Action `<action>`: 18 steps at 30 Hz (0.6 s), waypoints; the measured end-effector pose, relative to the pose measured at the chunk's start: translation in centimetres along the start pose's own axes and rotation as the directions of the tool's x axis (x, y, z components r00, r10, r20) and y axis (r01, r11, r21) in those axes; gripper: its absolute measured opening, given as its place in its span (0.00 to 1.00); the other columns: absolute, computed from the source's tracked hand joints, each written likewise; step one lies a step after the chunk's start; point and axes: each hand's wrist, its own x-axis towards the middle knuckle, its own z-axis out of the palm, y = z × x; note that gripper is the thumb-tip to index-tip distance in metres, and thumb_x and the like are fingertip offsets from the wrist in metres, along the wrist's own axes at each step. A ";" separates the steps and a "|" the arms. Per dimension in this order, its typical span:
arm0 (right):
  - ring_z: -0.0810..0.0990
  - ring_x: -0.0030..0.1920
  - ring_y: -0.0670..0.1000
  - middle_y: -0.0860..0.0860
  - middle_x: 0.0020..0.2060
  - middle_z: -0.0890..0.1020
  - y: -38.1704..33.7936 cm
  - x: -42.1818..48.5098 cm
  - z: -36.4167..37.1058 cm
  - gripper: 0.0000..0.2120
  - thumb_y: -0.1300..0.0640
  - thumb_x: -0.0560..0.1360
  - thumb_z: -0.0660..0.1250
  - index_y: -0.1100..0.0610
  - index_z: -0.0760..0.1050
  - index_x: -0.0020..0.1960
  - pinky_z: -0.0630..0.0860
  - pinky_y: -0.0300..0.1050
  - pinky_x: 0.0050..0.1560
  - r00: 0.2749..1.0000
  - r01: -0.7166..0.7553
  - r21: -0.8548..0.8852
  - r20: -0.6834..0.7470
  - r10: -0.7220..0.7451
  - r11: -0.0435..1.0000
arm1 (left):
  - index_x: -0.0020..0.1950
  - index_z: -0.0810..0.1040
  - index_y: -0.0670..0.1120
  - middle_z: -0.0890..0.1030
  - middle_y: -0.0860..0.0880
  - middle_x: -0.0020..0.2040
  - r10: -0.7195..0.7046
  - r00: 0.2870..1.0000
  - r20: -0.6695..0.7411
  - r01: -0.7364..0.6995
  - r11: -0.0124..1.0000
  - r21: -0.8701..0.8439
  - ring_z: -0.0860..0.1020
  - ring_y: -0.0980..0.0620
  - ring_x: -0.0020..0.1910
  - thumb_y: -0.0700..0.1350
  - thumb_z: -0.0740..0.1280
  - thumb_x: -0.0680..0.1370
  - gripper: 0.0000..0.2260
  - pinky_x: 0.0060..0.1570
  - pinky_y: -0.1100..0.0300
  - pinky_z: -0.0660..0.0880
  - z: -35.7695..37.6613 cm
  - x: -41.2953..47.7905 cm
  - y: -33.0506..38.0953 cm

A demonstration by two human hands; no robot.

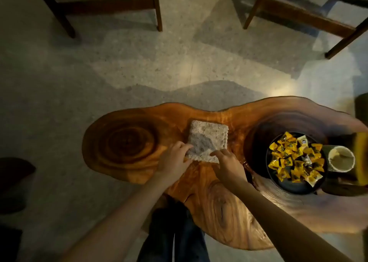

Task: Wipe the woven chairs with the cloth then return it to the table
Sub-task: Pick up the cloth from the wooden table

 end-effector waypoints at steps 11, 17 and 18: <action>0.79 0.49 0.53 0.49 0.50 0.80 1.8 4.9 4.5 0.09 0.57 0.76 0.67 0.52 0.80 0.56 0.70 0.42 0.41 0.986 -0.007 0.028 -0.166 0.011 1.000 | 0.60 0.72 0.52 0.74 0.53 0.57 0.053 0.998 -0.042 -0.049 0.995 0.087 0.71 0.52 0.58 0.48 0.69 0.76 0.14 0.57 0.57 0.68 6.3 5.2 -3.5; 0.77 0.46 0.50 0.49 0.48 0.80 -0.2 3.3 0.6 0.08 0.54 0.79 0.63 0.54 0.79 0.53 0.68 0.42 0.38 0.985 0.070 0.039 -0.160 -0.063 0.997 | 0.55 0.75 0.49 0.76 0.52 0.54 0.036 0.990 -0.140 -0.034 0.999 0.015 0.72 0.53 0.54 0.45 0.62 0.80 0.06 0.49 0.61 0.70 2.7 3.2 -2.3; 0.77 0.46 0.50 0.49 0.47 0.79 -1.1 2.8 -0.6 0.08 0.54 0.79 0.62 0.55 0.78 0.53 0.69 0.42 0.38 0.979 0.102 0.048 -0.180 -0.092 0.994 | 0.55 0.75 0.49 0.75 0.52 0.53 0.027 0.984 -0.177 -0.030 0.999 -0.014 0.72 0.53 0.53 0.45 0.62 0.80 0.05 0.48 0.62 0.71 1.4 2.5 -1.8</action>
